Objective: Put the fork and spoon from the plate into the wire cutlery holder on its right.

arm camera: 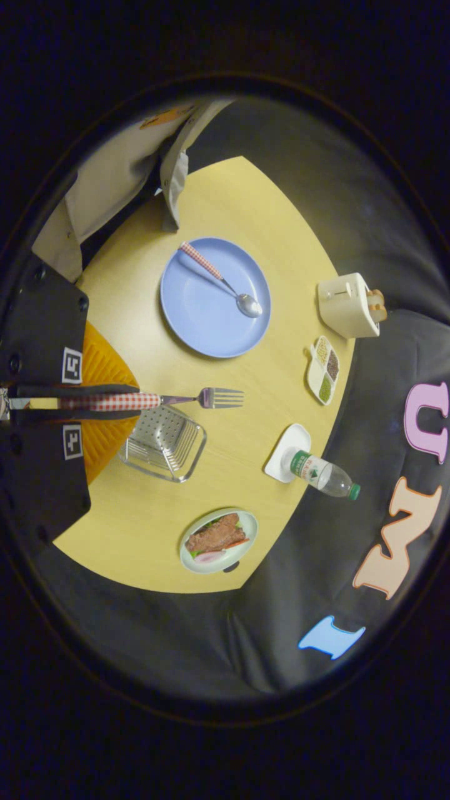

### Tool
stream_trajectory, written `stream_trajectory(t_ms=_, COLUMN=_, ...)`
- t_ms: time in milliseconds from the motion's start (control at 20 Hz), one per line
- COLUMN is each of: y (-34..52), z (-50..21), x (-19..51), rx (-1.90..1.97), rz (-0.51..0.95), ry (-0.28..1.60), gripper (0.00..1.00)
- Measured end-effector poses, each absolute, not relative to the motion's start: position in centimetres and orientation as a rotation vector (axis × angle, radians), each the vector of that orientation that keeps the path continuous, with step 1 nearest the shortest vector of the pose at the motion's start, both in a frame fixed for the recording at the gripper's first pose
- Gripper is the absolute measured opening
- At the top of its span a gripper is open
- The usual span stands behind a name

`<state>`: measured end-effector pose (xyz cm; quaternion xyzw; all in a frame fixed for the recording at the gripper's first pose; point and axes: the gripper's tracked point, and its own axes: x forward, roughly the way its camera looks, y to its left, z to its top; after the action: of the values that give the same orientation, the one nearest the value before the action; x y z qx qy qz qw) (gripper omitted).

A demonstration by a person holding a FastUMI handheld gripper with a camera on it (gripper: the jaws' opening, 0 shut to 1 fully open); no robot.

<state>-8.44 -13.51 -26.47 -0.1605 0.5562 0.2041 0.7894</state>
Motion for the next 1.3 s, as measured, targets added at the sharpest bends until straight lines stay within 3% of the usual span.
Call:
stream_trajectory(t_ms=550, y=-20.3, z=-27.2, x=-9.4, rx=-0.468, rz=0.529, ry=1.391, gripper=0.10)
stream_trajectory(t_ms=1300, y=-18.8, z=-30.3, x=-7.5, rx=-0.510, rz=0.570, ry=1.615, gripper=0.12)
